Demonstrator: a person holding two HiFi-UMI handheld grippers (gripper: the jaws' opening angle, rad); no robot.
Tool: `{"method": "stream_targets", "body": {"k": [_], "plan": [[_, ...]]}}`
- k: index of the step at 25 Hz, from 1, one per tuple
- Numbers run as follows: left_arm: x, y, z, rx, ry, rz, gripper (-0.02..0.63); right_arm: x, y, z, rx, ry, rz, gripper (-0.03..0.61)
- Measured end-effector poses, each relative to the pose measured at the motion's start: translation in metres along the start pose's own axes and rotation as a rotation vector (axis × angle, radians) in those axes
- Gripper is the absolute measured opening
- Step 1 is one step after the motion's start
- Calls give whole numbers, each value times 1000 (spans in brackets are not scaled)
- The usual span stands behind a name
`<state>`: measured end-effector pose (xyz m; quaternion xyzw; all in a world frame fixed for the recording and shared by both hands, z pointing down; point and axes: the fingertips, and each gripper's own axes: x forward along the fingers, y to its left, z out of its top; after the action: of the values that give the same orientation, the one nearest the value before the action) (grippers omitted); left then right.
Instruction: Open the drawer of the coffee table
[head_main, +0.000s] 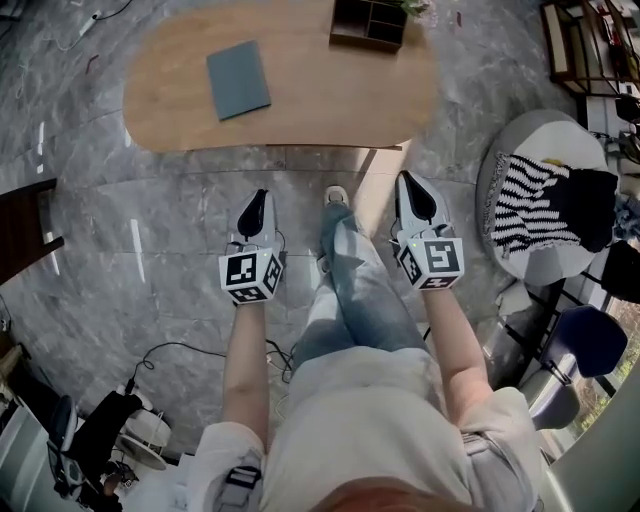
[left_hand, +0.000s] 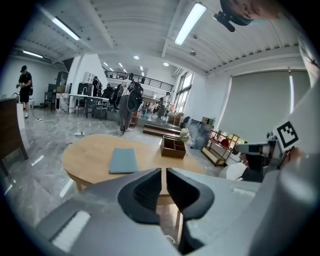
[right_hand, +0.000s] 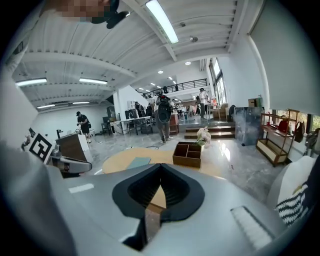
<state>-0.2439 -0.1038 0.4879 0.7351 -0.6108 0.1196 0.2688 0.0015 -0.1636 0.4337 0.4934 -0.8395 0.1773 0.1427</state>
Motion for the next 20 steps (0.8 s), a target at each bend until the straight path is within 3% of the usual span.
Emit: {"method": "stream_targets", "body": {"k": [6, 9, 10, 15, 20], "plan": [[52, 34, -62, -21, 77, 42, 62, 35, -35, -69, -1, 85, -10, 47], [75, 49, -93, -19, 108, 59, 143, 49, -52, -102, 7, 125, -19, 72], [83, 52, -103, -9, 122, 53, 181, 54, -57, -113, 6, 136, -21, 78], [121, 56, -148, 35, 205, 0, 220, 78, -84, -166, 11, 194, -43, 119], [161, 74, -179, 69, 265, 5, 293, 105, -110, -216, 42, 262, -70, 162]]}}
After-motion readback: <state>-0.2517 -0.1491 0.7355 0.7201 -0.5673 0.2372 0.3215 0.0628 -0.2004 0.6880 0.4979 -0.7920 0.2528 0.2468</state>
